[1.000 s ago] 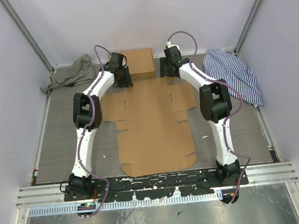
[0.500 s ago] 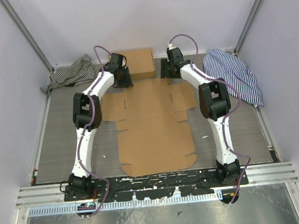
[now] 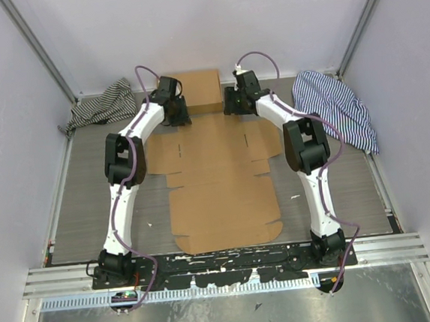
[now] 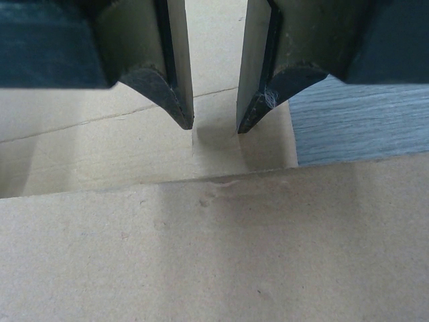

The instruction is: Fold the paper box

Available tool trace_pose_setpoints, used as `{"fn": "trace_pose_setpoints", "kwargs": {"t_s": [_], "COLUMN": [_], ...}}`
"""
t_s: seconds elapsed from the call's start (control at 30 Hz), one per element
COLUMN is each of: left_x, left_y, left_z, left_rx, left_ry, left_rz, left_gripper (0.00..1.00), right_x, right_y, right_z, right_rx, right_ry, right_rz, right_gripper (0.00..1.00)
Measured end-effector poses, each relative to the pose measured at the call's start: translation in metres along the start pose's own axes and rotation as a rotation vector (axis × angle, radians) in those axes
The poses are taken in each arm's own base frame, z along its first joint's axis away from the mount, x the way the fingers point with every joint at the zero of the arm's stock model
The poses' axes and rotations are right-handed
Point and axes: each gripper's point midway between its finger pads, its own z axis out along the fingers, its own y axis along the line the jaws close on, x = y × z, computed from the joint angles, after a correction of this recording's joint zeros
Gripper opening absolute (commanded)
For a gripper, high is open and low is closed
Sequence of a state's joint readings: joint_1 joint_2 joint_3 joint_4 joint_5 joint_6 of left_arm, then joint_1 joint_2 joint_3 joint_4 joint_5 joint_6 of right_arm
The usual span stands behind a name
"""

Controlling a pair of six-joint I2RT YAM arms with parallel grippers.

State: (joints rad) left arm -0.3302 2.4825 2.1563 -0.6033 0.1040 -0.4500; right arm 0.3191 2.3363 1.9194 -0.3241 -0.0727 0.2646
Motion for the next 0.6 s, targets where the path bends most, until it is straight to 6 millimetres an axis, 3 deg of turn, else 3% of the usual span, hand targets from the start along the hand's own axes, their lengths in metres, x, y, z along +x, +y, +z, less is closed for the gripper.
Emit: {"fn": "trace_pose_setpoints", "kwargs": {"t_s": [0.27, 0.5, 0.6], "left_x": [0.000, 0.001, 0.002], "left_y": [0.000, 0.000, 0.000], "left_z": [0.000, 0.000, 0.000], "left_rx": [0.002, 0.005, 0.009], "left_ry": [0.001, 0.005, 0.004], "left_rz": [-0.001, -0.006, -0.009], "left_gripper": [0.39, 0.39, 0.40], "right_x": [0.005, 0.021, 0.019], "right_y": [0.018, 0.016, 0.017], "right_z": [0.001, 0.020, 0.019], "right_rx": [-0.027, -0.029, -0.030], "right_ry": [0.007, 0.046, 0.047], "right_rz": [-0.019, -0.009, 0.000], "right_gripper": [0.62, 0.62, 0.61]}}
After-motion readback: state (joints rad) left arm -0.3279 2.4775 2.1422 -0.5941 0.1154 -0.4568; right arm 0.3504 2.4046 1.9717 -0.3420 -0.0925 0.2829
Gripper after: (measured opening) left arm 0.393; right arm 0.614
